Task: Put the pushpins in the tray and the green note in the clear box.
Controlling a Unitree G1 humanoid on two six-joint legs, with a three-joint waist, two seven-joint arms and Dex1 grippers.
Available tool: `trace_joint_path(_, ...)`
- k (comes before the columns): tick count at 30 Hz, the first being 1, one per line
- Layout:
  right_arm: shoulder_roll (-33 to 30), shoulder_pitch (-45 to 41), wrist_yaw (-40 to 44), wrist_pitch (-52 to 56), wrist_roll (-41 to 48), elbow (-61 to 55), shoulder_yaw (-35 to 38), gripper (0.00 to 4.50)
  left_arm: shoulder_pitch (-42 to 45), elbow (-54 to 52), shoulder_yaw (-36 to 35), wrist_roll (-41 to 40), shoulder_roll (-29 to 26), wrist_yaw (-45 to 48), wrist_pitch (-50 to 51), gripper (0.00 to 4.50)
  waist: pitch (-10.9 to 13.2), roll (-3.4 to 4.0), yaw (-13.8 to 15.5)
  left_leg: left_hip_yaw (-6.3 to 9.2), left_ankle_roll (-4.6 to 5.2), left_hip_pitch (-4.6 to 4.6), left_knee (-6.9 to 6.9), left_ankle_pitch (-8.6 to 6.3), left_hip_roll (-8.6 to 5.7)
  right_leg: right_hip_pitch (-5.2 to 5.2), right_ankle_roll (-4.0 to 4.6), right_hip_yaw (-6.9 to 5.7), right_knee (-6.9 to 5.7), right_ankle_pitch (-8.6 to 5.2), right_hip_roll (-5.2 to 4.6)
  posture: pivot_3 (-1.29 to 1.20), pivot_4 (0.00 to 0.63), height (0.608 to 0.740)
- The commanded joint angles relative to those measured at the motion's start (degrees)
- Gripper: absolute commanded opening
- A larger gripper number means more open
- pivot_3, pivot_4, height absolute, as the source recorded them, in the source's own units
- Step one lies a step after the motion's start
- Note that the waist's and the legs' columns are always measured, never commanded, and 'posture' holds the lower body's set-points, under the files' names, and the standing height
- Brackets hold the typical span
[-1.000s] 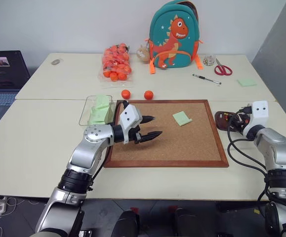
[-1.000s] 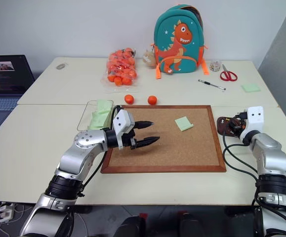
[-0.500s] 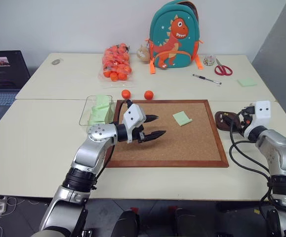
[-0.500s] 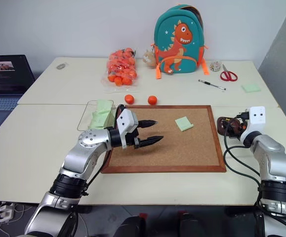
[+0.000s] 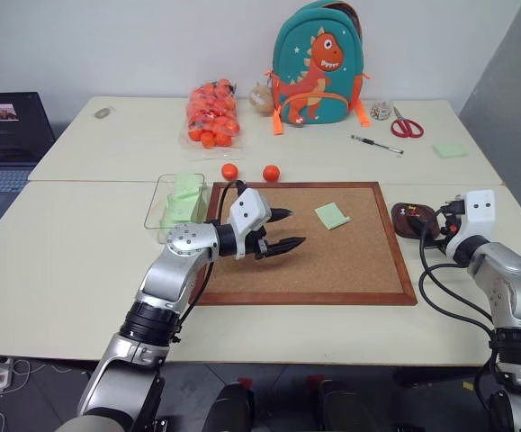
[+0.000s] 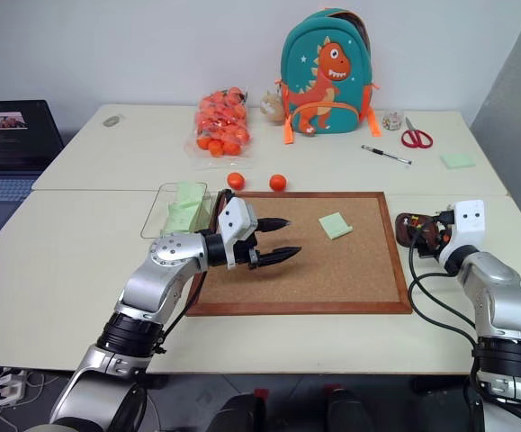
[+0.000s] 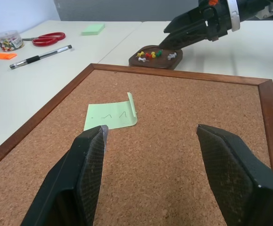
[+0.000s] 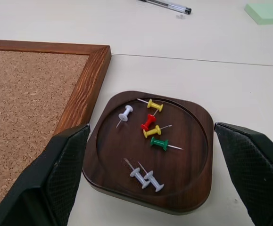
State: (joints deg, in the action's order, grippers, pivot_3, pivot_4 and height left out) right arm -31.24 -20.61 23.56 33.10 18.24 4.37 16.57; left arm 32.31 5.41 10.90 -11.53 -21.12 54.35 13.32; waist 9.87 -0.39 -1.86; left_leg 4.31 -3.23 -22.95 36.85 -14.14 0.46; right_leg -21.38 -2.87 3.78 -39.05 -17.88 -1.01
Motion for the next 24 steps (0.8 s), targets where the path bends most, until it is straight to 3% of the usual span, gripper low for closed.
trace_joint_path(1, -1.81, 2.63, 5.24, 1.35, 4.56, -8.09, 1.23, 4.48, 3.05, 1.84, 1.20, 1.90, 1.16, -0.87, -2.35, 3.20, 0.00, 0.00, 0.02, 0.00, 0.00, -0.01, 0.00, 0.00, 0.00, 0.00, 0.00, 0.00, 0.00, 0.00, 0.00, 0.00, 0.150, 0.740)
trace_joint_path(8, -4.76, 12.06, 13.29, 7.89, 12.51, -23.10, -0.03, 4.48, 8.91, 12.86, 4.06, 7.09, 4.77, -2.57, -8.32, 3.20, 0.01, -0.02, 0.19, 0.04, 0.00, -0.02, 0.02, 0.00, -0.04, 0.04, -0.01, -0.03, 0.04, 0.00, -0.02, 0.00, 0.150, 0.740)
trace_joint_path(24, -8.55, 19.87, 15.68, 10.04, 17.32, -36.96, -0.19, 4.48, 22.71, 41.65, 8.37, 16.74, 15.81, -7.34, -16.90, 3.20, 0.17, -0.29, -0.01, 0.08, 0.01, -0.05, 0.03, 0.00, -0.08, 0.03, -0.03, -0.06, 0.04, -0.01, 0.02, 0.00, 0.150, 0.740)
